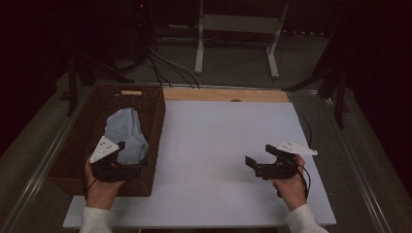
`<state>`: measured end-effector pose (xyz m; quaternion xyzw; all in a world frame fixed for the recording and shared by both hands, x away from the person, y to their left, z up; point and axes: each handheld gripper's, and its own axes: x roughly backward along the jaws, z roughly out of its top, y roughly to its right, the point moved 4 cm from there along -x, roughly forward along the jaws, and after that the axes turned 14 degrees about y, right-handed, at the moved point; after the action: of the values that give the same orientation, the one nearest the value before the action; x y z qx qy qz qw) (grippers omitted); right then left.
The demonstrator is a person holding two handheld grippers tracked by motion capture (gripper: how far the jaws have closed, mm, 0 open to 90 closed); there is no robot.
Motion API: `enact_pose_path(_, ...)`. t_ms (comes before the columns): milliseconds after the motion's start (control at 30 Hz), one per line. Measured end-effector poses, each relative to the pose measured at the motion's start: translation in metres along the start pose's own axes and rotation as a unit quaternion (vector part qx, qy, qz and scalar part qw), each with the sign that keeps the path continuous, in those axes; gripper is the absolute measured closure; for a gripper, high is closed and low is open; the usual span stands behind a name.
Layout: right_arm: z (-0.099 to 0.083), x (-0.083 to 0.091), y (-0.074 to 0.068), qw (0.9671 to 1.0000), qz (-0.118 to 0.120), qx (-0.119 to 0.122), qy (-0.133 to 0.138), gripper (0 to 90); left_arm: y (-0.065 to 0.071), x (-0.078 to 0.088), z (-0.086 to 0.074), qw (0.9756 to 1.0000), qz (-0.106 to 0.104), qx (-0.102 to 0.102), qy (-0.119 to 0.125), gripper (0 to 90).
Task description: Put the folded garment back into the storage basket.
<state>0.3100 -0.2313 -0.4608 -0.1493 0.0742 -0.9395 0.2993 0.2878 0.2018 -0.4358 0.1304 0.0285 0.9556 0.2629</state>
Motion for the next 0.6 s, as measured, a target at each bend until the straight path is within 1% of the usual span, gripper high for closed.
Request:
enact_pose_path(100,-0.002,0.007,0.005,0.9999,-0.006,-0.007,0.014,1.7,0.0,0.0,-0.001,1.0,0.001,-0.002,0.001,0.1)
enact_pose_path(200,-0.005,0.012,0.008,0.9997,-0.012,-0.01,0.021,1.7,0.0,0.0,-0.001,1.0,0.002,-0.001,0.003,0.0)
enact_pose_path(433,-0.013,0.025,0.017,0.9991,-0.025,-0.014,0.033,1.6,-0.001,0.0,-0.001,1.0,0.001,-0.001,0.006,0.0)
enact_pose_path(500,-0.014,0.028,0.019,0.9988,-0.029,-0.012,0.036,1.7,-0.001,0.0,-0.001,1.0,0.001,-0.001,0.007,0.1)
enact_pose_path(600,-0.015,0.032,0.021,0.9985,-0.033,-0.018,0.04,1.7,-0.001,0.001,-0.001,0.9999,0.002,-0.001,0.011,0.0)
